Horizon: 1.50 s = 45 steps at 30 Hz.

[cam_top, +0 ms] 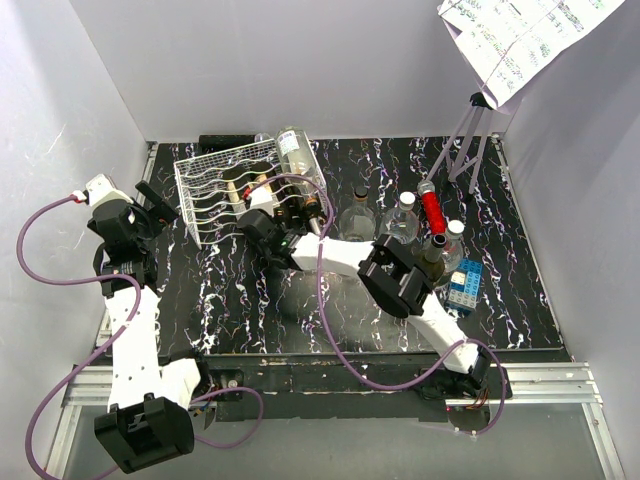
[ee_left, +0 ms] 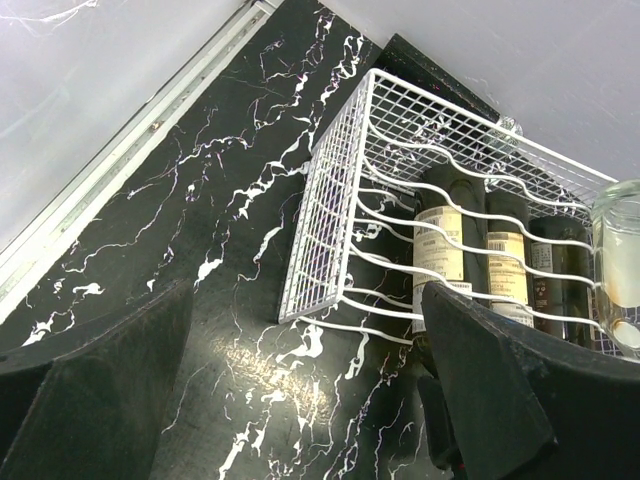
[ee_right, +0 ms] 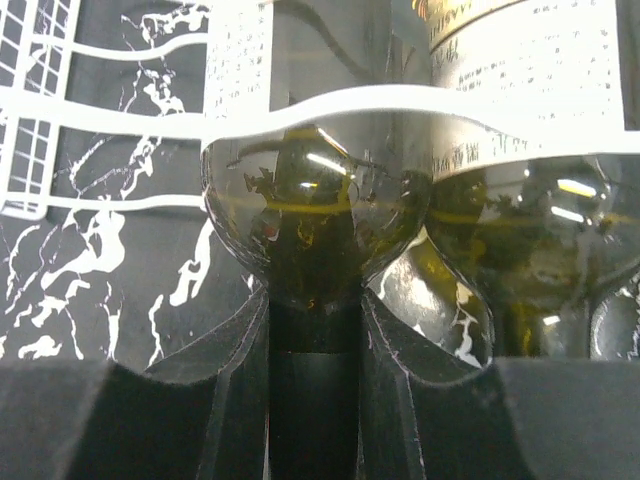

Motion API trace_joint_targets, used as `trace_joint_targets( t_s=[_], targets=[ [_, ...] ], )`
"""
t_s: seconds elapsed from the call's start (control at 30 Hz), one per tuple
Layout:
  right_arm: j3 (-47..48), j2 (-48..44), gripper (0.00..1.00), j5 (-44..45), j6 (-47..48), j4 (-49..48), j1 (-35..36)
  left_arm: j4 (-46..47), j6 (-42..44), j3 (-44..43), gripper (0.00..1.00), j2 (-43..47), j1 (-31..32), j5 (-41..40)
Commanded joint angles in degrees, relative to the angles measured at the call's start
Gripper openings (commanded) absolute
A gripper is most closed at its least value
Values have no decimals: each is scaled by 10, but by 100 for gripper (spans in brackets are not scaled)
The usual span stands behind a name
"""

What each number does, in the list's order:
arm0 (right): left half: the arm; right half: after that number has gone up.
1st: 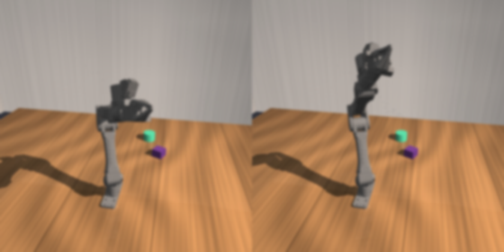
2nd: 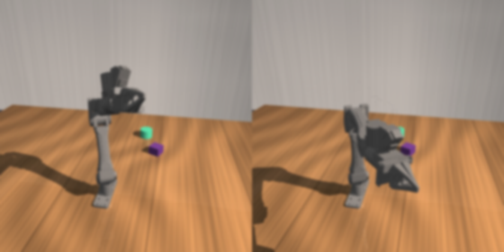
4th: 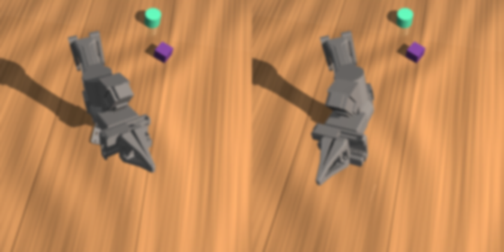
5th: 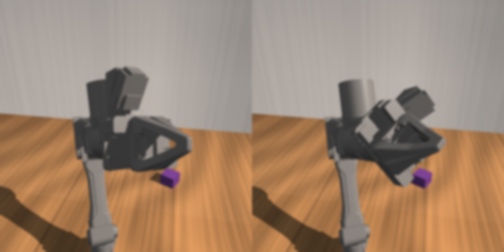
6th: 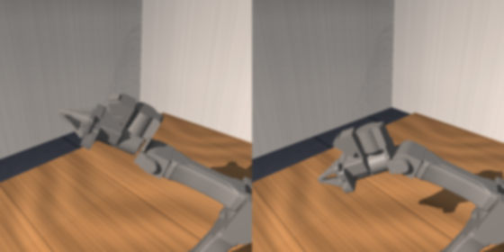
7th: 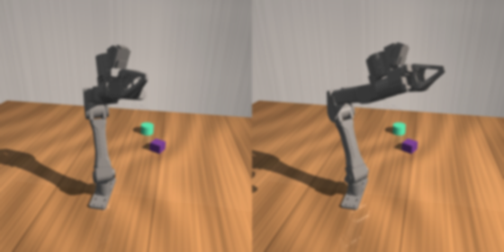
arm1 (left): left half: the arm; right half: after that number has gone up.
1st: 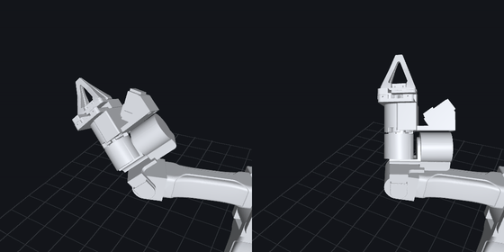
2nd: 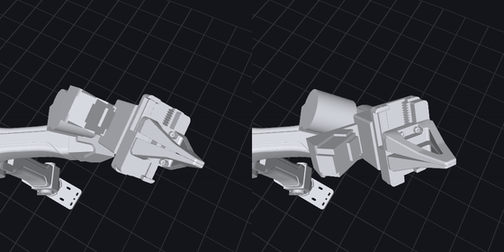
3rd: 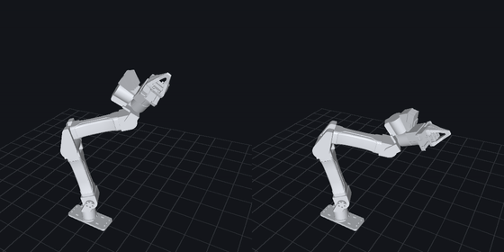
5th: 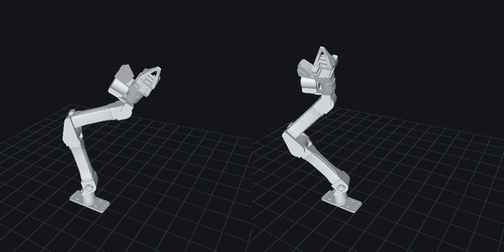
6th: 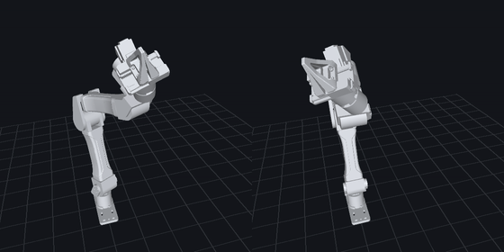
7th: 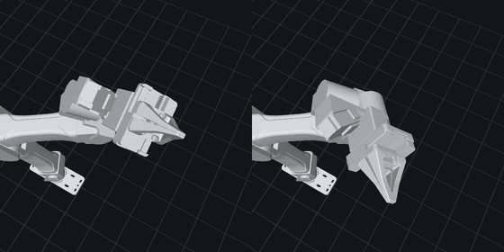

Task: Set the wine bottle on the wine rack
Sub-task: Place the wine bottle in the wine rack.

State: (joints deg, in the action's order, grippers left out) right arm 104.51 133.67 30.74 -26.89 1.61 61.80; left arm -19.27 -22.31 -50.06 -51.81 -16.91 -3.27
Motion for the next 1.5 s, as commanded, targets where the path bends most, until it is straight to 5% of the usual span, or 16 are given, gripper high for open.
trace_joint_targets(
  t_s=[0.0, 0.23, 0.47, 0.6, 0.7, 1.07, 1.47],
  targets=[
    [96, 7, 1, 29, -17, -82, -4, 0, 3, 3, 98, 4, -1, 8],
    [139, 33, 2, 16, -27, -33, -4, -6, 2, -3, 98, -4, 0, 12],
    [132, 34, 37, 8, -31, -31, -4, -5, 4, -3, 98, -6, -1, 18],
    [93, 11, 69, -9, -23, -62, -2, -6, 4, -2, 98, -10, -1, 17],
    [66, -16, 76, -16, -24, -51, -2, -10, 3, -8, 98, -18, -1, 23],
    [-42, -232, 80, -73, 46, 94, 26, 15, 6, 1, 98, -36, -5, 123],
    [-20, -481, 78, -6, 68, 468, 39, 124, 7, 35, 98, -19, -6, 350]
  ],
)
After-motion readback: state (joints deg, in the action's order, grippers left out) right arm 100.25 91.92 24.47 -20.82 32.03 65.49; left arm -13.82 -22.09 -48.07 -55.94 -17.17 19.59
